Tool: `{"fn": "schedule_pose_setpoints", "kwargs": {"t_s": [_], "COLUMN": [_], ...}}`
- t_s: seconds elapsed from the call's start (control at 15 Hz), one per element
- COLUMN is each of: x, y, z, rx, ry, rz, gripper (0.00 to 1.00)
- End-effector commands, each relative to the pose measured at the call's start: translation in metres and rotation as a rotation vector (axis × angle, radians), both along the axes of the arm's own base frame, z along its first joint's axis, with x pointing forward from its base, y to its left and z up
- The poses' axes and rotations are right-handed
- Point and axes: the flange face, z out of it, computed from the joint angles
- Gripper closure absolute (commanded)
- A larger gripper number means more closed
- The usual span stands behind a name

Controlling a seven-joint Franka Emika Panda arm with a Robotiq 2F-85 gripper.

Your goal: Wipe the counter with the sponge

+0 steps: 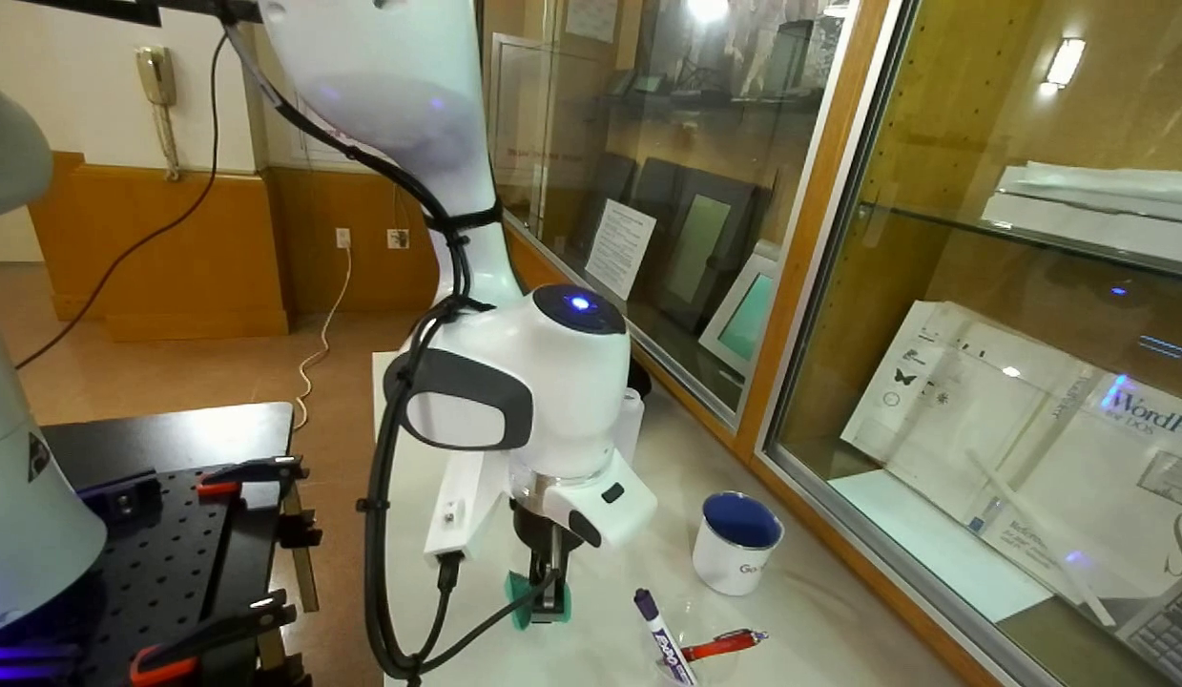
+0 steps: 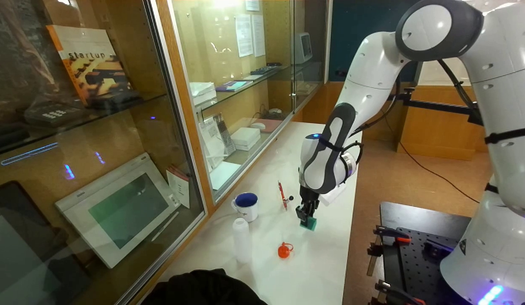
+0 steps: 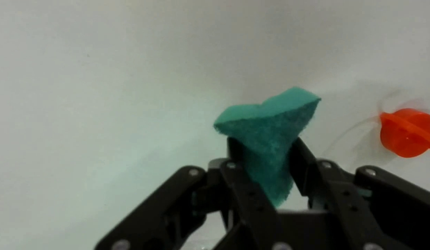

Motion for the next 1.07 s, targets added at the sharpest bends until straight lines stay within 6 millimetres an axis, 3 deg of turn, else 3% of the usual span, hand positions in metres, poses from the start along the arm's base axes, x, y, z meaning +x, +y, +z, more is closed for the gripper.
{"fn": "schedule_pose_setpoints", "kwargs": {"t_s": [0.0,0.27,0.67,1.0], "x": [0.008,0.010,0.008,-0.006], "y": [0.001,0.000,0.002,0.016], "z": [0.000,0.000,0.003,0.025], "rx": [0.015,0.016,0.012,-0.020], "ry": [0.029,0.041,0.049,0.031], "rz": [-0.024,-0.027,-0.023,0.018], "gripper": [0.30,0.02,0.00,0.00]}}
